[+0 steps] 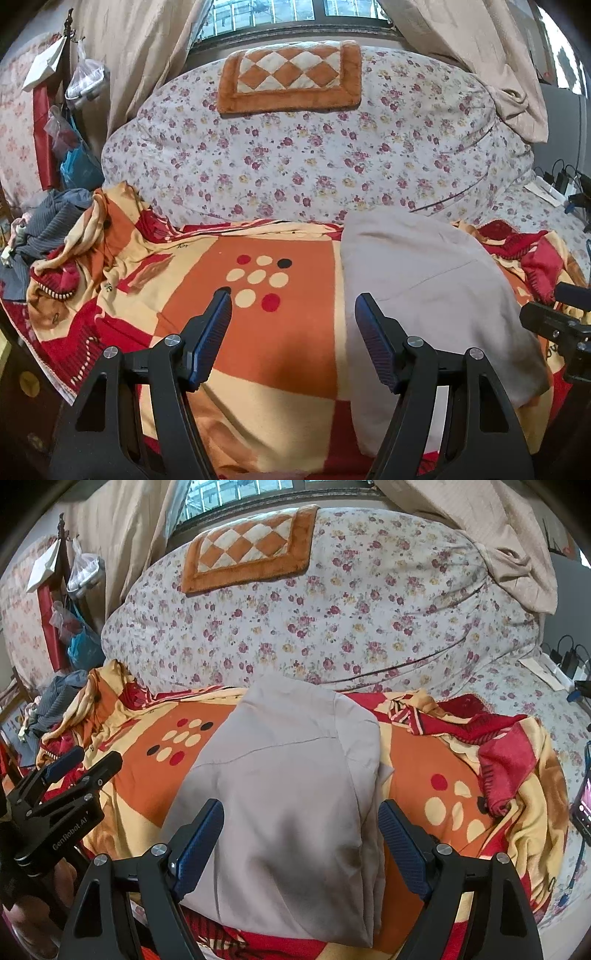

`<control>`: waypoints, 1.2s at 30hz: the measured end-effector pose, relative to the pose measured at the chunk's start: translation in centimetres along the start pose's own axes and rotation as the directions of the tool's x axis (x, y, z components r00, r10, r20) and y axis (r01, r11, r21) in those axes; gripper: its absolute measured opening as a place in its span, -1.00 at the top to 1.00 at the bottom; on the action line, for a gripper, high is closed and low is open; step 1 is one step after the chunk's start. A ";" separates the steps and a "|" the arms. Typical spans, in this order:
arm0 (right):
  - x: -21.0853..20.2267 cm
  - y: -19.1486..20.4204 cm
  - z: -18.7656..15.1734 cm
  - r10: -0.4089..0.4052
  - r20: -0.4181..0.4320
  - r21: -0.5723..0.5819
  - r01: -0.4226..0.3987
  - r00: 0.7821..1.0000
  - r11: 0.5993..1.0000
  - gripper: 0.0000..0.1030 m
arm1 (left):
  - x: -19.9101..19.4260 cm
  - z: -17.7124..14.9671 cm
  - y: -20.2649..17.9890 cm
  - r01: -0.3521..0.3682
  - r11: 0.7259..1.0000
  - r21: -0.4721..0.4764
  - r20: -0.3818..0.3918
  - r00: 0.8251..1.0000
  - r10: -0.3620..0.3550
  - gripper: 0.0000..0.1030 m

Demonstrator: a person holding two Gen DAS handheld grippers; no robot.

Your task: Fold large clothes

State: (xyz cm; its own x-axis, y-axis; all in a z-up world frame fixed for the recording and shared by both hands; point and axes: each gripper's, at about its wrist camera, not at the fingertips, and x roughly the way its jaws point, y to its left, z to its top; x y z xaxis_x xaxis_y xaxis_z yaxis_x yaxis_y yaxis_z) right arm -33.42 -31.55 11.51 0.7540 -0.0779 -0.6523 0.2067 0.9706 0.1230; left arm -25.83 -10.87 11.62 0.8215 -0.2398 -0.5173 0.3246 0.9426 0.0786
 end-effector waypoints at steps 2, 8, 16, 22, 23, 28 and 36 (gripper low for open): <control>0.2 -0.2 -0.1 -0.002 -0.004 -0.002 0.002 1.000 1.000 -0.62 | 0.0 0.0 -0.1 0.002 1.000 0.003 0.002 1.000 -0.002 -0.35; 0.9 -0.6 -0.2 -0.002 -0.015 -0.004 0.002 1.000 1.000 -0.62 | 0.3 -0.2 -0.5 0.013 1.000 0.010 -0.002 1.000 -0.013 -0.35; 1.2 -0.8 -0.3 -0.001 -0.024 0.001 0.001 1.000 1.000 -0.62 | 0.4 -0.5 -0.9 0.024 1.000 0.008 -0.017 1.000 -0.024 -0.35; 1.7 -0.4 -0.6 0.000 -0.034 0.005 0.000 0.999 1.000 -0.62 | 0.8 -0.5 -0.7 0.028 1.000 0.000 -0.029 0.999 -0.028 -0.35; 1.8 -0.3 -0.6 0.000 -0.035 0.005 0.000 0.999 1.000 -0.62 | 0.8 -0.6 -0.7 0.029 1.000 -0.004 -0.030 0.999 -0.029 -0.35; 1.9 0.0 -0.6 -0.001 -0.037 0.004 0.001 0.999 1.000 -0.62 | 0.9 -0.6 -0.5 0.031 0.999 -0.006 -0.033 0.999 -0.031 -0.35; 2.2 0.3 -0.7 -0.001 -0.045 0.005 0.001 0.999 1.000 -0.62 | 1.2 -0.7 -0.5 0.030 1.000 -0.008 -0.043 0.999 -0.031 -0.35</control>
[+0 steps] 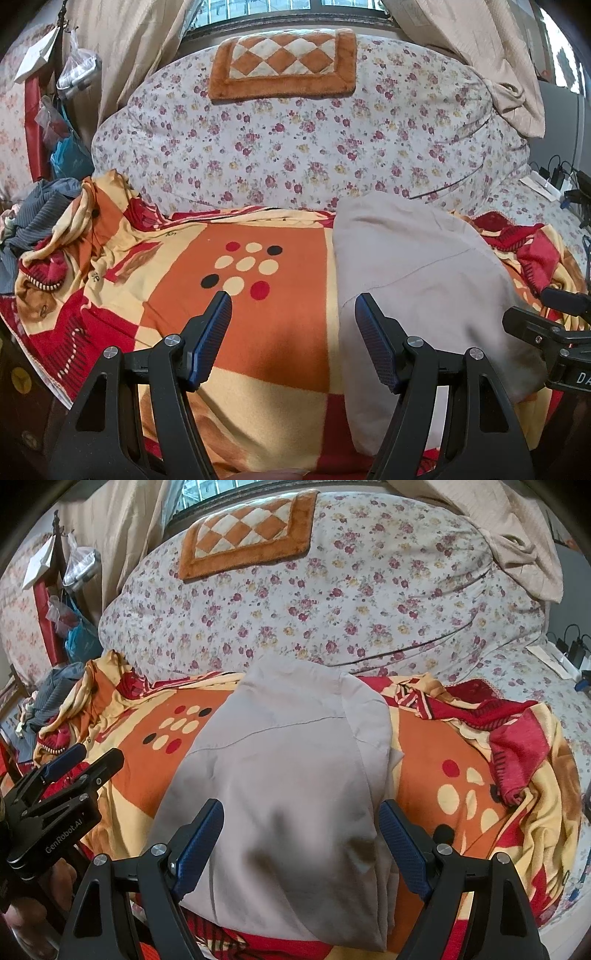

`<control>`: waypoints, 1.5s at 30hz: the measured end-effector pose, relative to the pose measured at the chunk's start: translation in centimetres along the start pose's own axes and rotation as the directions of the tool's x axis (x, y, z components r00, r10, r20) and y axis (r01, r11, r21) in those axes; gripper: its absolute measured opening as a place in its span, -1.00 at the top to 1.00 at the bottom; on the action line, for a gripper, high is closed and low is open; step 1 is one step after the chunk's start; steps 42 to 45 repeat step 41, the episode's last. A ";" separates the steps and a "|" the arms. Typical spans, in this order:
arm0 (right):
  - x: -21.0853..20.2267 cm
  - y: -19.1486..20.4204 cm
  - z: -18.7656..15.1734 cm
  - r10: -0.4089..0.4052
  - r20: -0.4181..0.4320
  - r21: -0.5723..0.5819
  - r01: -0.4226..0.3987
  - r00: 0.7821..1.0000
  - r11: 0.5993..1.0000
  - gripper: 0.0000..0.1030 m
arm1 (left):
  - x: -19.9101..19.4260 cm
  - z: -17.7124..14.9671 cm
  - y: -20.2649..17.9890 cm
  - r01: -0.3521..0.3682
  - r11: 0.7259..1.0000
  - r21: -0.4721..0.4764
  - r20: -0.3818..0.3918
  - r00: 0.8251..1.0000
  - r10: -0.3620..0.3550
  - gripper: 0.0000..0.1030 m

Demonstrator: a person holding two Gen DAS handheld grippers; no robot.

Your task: Fold large clothes

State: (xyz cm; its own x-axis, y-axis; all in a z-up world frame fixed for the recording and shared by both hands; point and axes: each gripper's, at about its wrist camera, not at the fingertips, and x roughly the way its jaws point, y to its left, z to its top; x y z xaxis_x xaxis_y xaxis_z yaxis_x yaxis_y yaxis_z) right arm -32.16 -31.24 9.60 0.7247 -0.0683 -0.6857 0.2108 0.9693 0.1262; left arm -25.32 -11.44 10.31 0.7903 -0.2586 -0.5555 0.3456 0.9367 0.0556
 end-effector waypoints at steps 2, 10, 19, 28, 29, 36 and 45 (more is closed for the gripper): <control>0.0 0.0 0.0 0.000 0.000 0.001 0.000 1.000 1.000 -0.62 | 0.0 0.0 0.0 0.000 1.000 0.001 0.001 1.000 0.000 -0.35; 0.4 0.2 -0.2 0.000 -0.008 0.003 0.000 1.000 1.000 -0.62 | 0.3 -0.1 -0.3 0.002 1.000 0.005 -0.007 1.000 -0.002 -0.35; 1.4 -0.1 -0.2 0.005 -0.023 0.011 -0.005 1.000 1.000 -0.62 | 1.5 -0.4 -0.4 0.009 1.000 0.014 -0.029 1.000 -0.008 -0.35; 2.4 -0.4 0.0 0.010 -0.041 0.020 -0.009 0.999 1.000 -0.62 | 2.7 -0.5 -0.5 0.012 1.000 0.015 -0.060 0.998 -0.011 -0.35; 2.5 -0.5 0.1 0.011 -0.044 0.021 -0.010 0.999 1.000 -0.62 | 2.8 -0.5 -0.5 0.014 1.000 0.016 -0.062 0.998 -0.013 -0.35; 3.1 -0.8 0.3 0.010 -0.053 0.028 -0.009 0.999 1.000 -0.62 | 3.7 -0.4 -0.5 0.026 1.000 0.015 -0.081 0.996 -0.025 -0.35; 3.5 -1.4 0.8 0.008 -0.061 0.037 -0.006 0.998 0.999 -0.62 | 4.9 0.6 0.8 0.068 0.997 -0.025 -0.129 0.989 -0.070 -0.35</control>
